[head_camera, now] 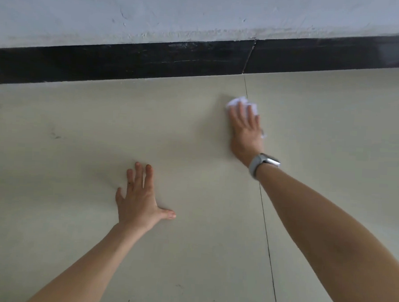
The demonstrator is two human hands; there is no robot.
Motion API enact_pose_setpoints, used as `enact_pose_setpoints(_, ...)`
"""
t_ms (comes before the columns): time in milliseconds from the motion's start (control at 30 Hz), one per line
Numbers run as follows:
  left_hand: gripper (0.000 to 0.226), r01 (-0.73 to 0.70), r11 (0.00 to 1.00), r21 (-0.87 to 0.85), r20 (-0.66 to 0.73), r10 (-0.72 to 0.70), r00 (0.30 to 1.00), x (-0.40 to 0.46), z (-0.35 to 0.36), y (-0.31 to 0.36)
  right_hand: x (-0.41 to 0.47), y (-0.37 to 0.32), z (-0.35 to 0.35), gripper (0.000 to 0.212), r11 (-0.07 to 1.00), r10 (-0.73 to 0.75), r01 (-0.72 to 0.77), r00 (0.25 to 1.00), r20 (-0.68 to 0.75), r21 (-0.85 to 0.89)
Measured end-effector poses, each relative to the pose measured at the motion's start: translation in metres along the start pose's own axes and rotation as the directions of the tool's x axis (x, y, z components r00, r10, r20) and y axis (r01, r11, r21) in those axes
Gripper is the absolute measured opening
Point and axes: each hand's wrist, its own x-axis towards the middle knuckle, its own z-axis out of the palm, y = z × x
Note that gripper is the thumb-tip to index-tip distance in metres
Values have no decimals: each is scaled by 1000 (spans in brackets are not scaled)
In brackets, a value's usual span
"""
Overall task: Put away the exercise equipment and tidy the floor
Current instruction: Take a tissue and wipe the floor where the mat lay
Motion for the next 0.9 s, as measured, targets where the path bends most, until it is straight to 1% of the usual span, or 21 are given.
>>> enact_pose_setpoints(33, 121, -36, 999, 28, 1, 35, 999, 0, -4, -6, -8, -17, 9, 82, 987, -163, 163, 987, 15, -17)
enact_pose_setpoints(67, 112, -75, 995, 58, 3, 75, 997, 1, -8, -12, -24, -32, 21, 79, 947, -321, 321, 946, 39, 9)
enact_pose_setpoints(133, 91, -155, 984, 86, -6, 156, 988, 5, -20, -27, -75, -57, 39, 77, 820, -572, 570, 815, 91, 52)
enact_pose_setpoints(167, 80, -182, 982, 50, -23, 183, 983, 6, -24, -33, -104, -62, 44, 78, 753, -656, 657, 742, 138, 51)
enact_pose_setpoints(233, 63, -223, 974, -24, -101, 220, 970, 5, -28, -42, -151, -52, 42, 81, 639, -754, 766, 606, 254, 70)
enact_pose_setpoints(300, 55, -244, 970, 3, -192, 240, 952, 0, -24, -44, -159, -21, 34, 83, 567, -797, 820, 522, 303, 77)
enact_pose_setpoints(333, 55, -221, 975, 28, -213, 222, 952, -3, -19, -43, -153, -3, 31, 85, 576, -793, 815, 541, 281, 55)
enact_pose_setpoints(367, 56, -172, 984, 35, -214, 176, 961, -7, -14, -40, -145, 15, 26, 88, 647, -746, 761, 620, 244, 45)
enact_pose_setpoints(400, 59, -112, 994, 16, -196, 113, 974, -13, -9, -35, -135, 34, 18, 89, 777, -624, 626, 754, 206, 67)
enact_pose_setpoints(433, 62, -62, 998, -21, -172, 58, 983, -19, -3, -29, -125, 53, 9, 89, 901, -433, 422, 886, 166, 96)
enact_pose_setpoints(467, 65, -31, 998, -56, -148, 22, 989, -27, 3, -21, -115, 72, -2, 90, 974, -209, 195, 969, 129, 114)
enact_pose_setpoints(500, 67, -14, 998, -68, -121, 6, 993, -35, 9, -14, -106, 89, -13, 91, 992, 1, -15, 994, 112, 124)
enact_pose_setpoints(533, 69, -10, 999, -54, -85, 5, 996, -42, 14, -8, -100, 99, -23, 91, 971, 178, -195, 976, 127, 137)
enact_pose_setpoints(567, 72, -8, 999, -34, -34, 7, 999, -49, 18, -3, -97, 102, -29, 89, 932, 308, -329, 940, 144, 151)
enact_pose_setpoints(633, 80, 1, 1000, -14, 65, 0, 998, -56, 25, 0, -106, 86, -28, 87, 874, 432, -456, 887, 162, 167)
enact_pose_setpoints(667, 82, -1, 1000, -9, 89, 1, 996, -56, 26, 0, -118, 71, -21, 87, 874, 430, -453, 890, 154, 178)
enact_pose_setpoints(700, 82, -4, 1000, -13, 103, 5, 995, -54, 24, -2, -132, 53, -11, 87, 899, 372, -392, 919, 132, 196)
enact_pose_setpoints(767, 78, -16, 999, -36, 119, 20, 993, -50, 21, -5, -166, 21, 9, 90, 955, 134, -152, 987, 89, 255)
enact_pose_setpoints(800, 77, -26, 999, -38, 109, 30, 994, -49, 21, -6, -183, 14, 18, 92, 967, -15, -9, 996, 92, 254)
enact_pose_setpoints(867, 76, -41, 999, -20, 74, 42, 996, -50, 21, -6, -211, 25, 27, 90, 944, -289, 265, 952, 104, 195)
enact_pose_setpoints(900, 76, -42, 999, -13, 58, 42, 997, -51, 23, -7, -222, 37, 24, 90, 929, -353, 332, 928, 122, 165)
